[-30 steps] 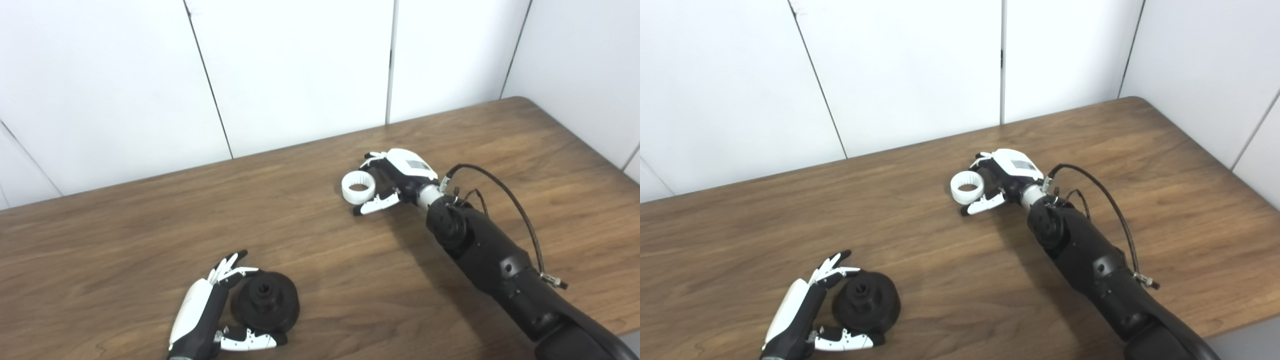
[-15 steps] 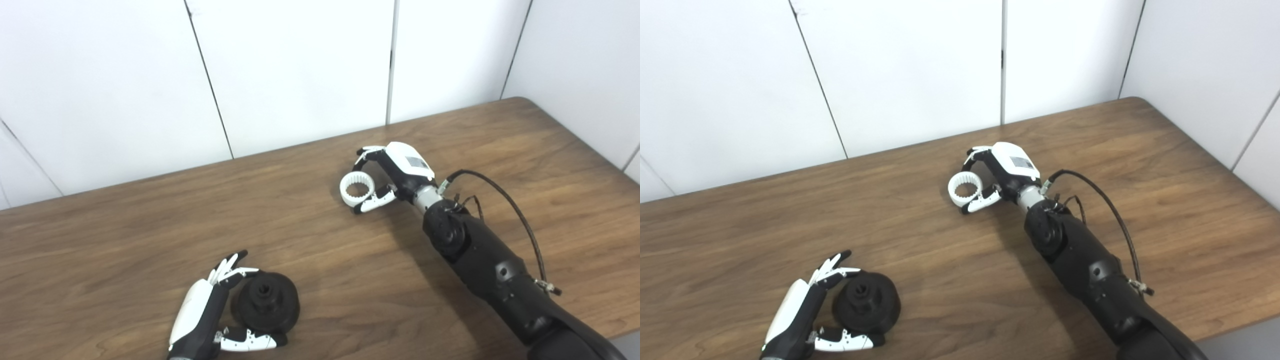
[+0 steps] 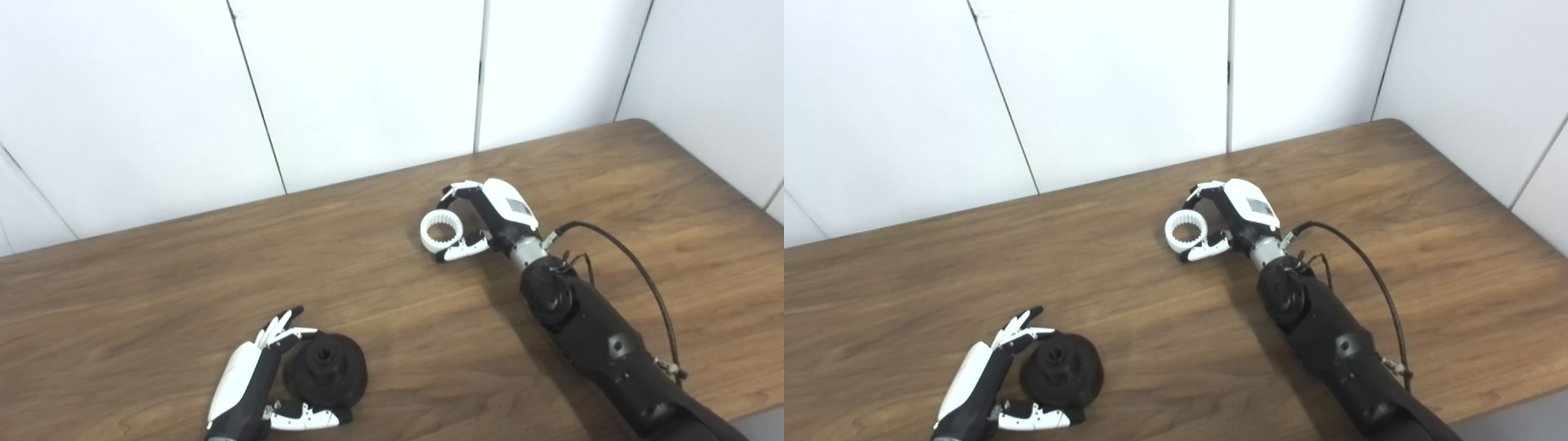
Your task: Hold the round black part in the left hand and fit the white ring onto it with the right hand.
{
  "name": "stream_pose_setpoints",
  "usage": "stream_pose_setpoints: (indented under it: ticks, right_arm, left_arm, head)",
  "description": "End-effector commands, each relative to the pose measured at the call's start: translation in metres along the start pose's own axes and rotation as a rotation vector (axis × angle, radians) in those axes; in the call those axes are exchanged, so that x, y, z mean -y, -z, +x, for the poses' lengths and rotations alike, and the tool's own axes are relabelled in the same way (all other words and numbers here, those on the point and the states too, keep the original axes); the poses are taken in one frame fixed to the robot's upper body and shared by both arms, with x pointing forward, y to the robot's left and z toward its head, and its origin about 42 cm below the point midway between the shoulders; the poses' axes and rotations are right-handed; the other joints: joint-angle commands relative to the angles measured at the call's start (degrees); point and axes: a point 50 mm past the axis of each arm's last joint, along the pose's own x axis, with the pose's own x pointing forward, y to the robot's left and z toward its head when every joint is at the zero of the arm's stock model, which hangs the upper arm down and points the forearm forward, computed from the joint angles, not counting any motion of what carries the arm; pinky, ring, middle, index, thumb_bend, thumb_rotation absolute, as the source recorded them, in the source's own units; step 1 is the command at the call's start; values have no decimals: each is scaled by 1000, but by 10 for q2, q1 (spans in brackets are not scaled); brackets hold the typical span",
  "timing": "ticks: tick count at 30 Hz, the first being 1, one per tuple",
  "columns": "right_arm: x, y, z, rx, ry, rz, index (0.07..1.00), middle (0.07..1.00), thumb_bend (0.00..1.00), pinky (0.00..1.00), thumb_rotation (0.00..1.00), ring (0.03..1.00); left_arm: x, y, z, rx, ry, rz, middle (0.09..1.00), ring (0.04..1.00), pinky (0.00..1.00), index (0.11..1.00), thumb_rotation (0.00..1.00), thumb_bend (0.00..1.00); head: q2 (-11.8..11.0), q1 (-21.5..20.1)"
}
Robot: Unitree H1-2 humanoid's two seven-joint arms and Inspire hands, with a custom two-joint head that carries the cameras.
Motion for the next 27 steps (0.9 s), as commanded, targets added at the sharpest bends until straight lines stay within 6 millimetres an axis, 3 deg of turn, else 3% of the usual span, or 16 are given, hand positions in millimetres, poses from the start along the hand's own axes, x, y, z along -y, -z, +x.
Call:
stream_pose_setpoints:
  ticks: [1,11,19,27]
  right_arm:
    - [26,-19,13,77,99,13,483,801,516,841,141,876]
    - [49,-48,3,142,170,106,483,790,517,774,140,855]
    - [58,-49,-11,178,179,153,482,786,518,749,138,849]
    - [60,-57,-28,223,179,205,483,792,517,786,138,856]
  left_arm:
    - [-3,1,1,-7,7,7,972,1000,1000,597,188,905]
    - [2,-6,6,-8,8,11,972,1000,1000,602,193,907]
    - [13,-15,11,-20,7,16,970,1000,1000,605,233,904]
    - [19,-19,16,-35,-4,1,976,1000,1000,600,204,918]
  head:
    - [1,3]
    - [8,51]
    - [18,123]
    - [25,145]
